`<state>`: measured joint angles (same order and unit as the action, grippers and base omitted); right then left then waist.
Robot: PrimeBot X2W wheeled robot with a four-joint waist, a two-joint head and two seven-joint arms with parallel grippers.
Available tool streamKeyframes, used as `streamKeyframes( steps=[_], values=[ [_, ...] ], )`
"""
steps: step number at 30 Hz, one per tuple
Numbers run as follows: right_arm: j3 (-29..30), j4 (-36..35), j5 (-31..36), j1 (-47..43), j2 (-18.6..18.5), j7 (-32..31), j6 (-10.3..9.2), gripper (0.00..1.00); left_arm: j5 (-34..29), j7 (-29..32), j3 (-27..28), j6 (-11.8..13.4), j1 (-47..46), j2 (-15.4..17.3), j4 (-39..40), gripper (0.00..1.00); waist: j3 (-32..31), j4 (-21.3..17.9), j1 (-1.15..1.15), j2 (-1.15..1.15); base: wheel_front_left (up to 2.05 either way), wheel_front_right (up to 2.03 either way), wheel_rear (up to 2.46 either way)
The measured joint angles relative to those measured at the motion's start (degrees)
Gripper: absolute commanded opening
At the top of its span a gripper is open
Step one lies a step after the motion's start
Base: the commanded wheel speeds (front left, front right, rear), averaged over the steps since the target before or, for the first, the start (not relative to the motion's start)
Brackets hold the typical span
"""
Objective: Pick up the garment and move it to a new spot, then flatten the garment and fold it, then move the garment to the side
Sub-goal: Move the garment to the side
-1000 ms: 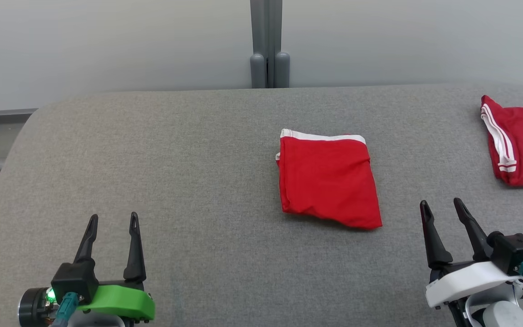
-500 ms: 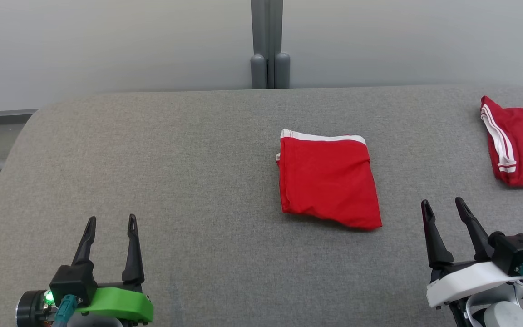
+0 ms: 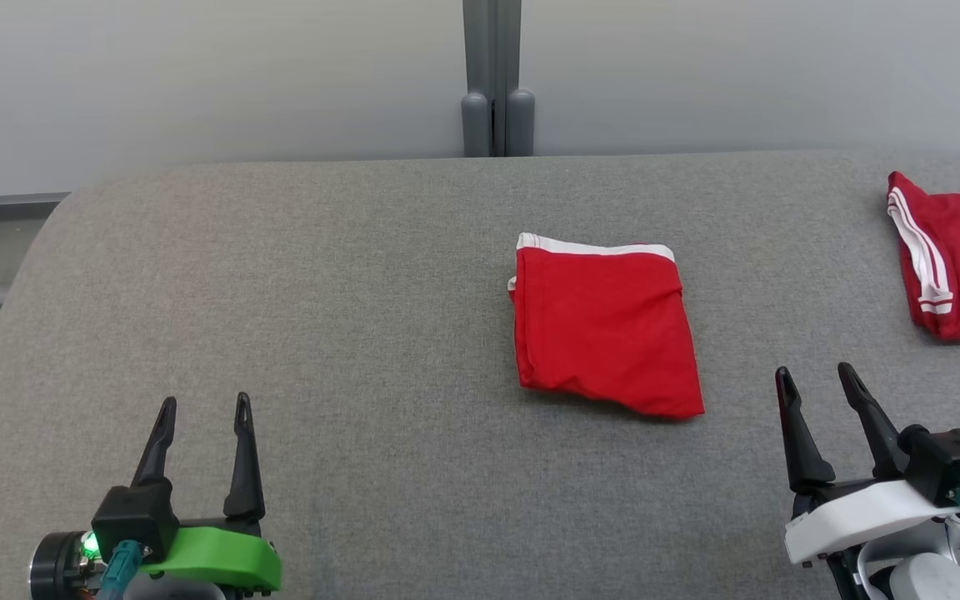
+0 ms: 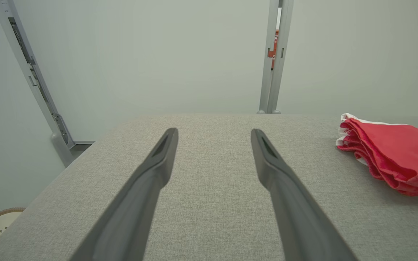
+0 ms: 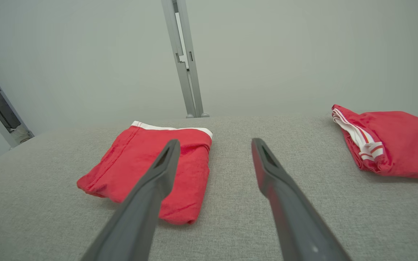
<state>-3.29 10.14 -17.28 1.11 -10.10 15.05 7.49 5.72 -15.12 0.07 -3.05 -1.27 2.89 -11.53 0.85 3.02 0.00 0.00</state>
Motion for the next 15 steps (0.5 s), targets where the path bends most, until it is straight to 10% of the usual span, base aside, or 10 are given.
streamKeyframes(
  steps=[15],
  values=[
    [-0.2,0.9,-0.2,0.0,-0.2,0.0,0.00,1.00,0.1,0.0,-0.1,0.0,0.0,0.0,0.0,1.00,-0.1,0.0,0.00,0.00,0.00,0.00,0.00]
  ],
)
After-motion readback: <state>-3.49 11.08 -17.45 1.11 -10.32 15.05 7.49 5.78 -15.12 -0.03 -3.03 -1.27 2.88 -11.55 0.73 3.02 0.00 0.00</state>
